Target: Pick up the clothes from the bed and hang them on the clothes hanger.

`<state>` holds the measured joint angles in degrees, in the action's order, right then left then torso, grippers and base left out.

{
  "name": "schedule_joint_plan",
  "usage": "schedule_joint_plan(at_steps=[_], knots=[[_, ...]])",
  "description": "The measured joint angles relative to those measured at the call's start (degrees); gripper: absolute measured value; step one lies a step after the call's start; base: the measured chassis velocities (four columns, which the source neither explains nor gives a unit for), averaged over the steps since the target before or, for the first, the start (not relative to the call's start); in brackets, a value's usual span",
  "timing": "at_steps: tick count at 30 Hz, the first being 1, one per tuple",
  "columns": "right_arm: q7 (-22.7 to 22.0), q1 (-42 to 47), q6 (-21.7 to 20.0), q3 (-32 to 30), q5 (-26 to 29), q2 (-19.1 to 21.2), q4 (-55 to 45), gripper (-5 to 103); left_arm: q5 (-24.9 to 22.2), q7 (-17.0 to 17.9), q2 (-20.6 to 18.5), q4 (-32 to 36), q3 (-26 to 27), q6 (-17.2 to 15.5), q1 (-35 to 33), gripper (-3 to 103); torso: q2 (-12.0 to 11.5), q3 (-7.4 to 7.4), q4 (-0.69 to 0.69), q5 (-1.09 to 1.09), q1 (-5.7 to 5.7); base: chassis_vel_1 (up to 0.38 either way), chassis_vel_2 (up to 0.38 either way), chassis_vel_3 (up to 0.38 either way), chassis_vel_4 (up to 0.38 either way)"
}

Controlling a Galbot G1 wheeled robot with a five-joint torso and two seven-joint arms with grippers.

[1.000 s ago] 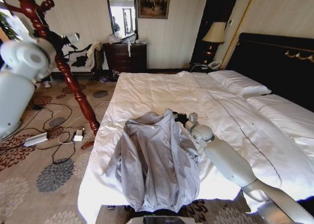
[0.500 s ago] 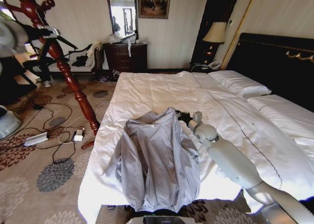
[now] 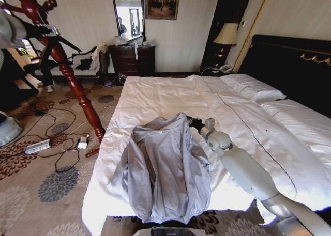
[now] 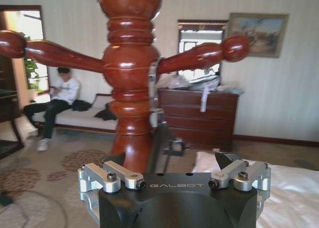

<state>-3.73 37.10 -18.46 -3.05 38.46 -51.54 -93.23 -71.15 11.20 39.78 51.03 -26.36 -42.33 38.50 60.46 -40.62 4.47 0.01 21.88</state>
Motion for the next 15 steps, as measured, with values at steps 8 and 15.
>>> schedule_joint_plan(at_steps=[8,15], knots=[[0.2,0.3,0.2,-0.3,-0.4,-0.5,0.7,0,3.6,-3.3,4.4,-8.1,-0.4,0.0,0.3,100,0.0,0.00,0.00,0.00,0.00,0.000,0.000,0.000,0.000],[0.4,0.4,0.5,-0.3,-0.5,0.2,1.0,0,3.8,-1.9,6.5,-10.2,0.8,0.0,-0.8,100,0.0,0.00,0.01,-0.01,0.00,0.000,0.000,0.000,0.000]])
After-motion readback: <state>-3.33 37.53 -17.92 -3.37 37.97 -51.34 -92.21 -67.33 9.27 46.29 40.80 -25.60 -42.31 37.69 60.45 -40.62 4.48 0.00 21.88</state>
